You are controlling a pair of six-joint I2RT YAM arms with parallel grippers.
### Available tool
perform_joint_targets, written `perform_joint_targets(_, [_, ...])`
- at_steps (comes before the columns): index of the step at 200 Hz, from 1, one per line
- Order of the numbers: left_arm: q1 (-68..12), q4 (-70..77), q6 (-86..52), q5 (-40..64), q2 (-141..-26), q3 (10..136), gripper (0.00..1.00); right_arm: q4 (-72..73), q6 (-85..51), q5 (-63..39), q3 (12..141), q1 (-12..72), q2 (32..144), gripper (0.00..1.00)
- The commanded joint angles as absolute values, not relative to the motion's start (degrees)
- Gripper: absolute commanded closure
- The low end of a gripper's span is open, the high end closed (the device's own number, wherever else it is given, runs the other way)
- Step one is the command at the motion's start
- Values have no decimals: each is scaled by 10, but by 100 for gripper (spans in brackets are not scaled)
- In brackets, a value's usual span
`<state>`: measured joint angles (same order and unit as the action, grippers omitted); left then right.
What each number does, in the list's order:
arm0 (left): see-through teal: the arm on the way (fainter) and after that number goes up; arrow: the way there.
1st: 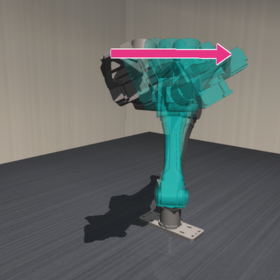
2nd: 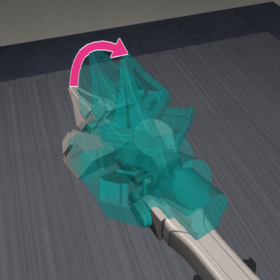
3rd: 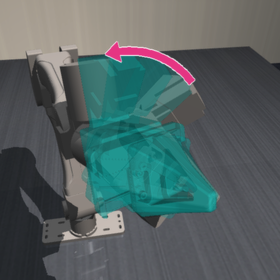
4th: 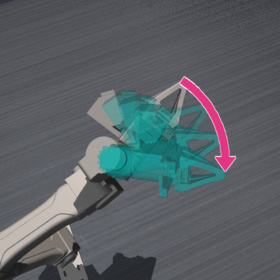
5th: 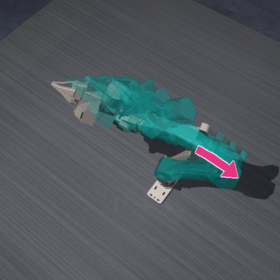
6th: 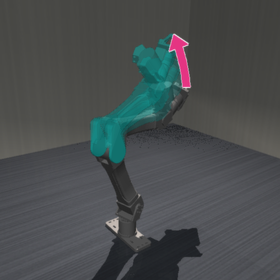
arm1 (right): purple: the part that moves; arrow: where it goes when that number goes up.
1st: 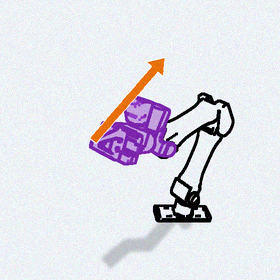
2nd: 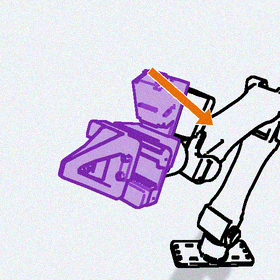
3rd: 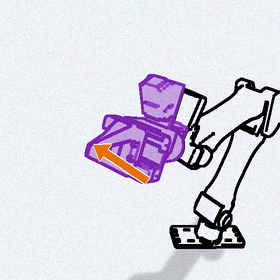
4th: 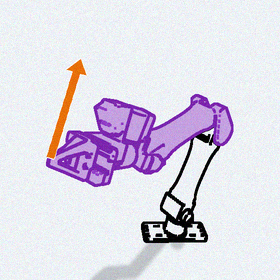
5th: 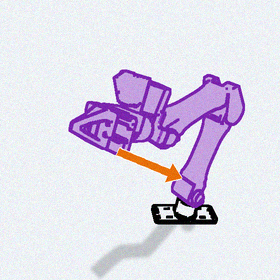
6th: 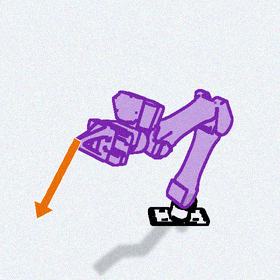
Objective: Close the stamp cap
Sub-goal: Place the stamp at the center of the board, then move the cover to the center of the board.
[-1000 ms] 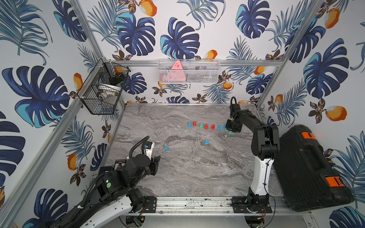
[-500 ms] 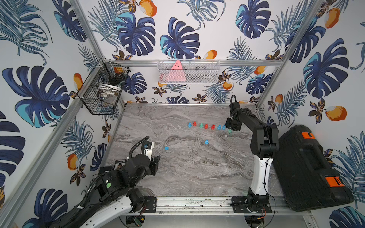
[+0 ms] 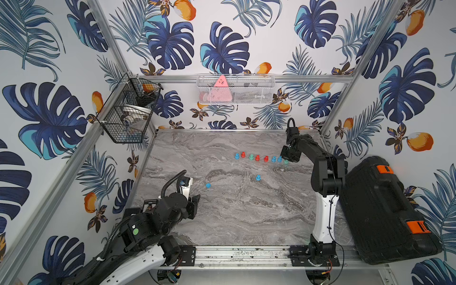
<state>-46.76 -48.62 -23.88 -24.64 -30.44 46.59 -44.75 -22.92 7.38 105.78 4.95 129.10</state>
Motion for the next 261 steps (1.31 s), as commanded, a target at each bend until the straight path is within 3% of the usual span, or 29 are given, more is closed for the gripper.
perform_joint_targets(1, [-468, -480, -231, -255, -304, 467, 48, -458, -230, 74, 1076, 50, 1301, 83])
perform_joint_targets(96, [-468, -479, -230, -256, -305, 467, 48, -464, -236, 71, 1089, 50, 1315, 80])
perform_joint_targets(141, [-468, -480, -229, -257, -306, 467, 47, -470, -235, 68, 1094, 51, 1299, 62])
perform_joint_targets(171, [-468, -481, -231, -259, -305, 467, 47, -472, -238, 74, 1091, 57, 1279, 57])
perform_joint_targets(218, [-468, -482, -231, -260, -302, 468, 47, -471, -249, 79, 1038, 67, 1213, 55])
perform_joint_targets(261, [-468, -483, -232, -260, -304, 468, 47, -445, -257, 80, 918, 93, 1081, 55])
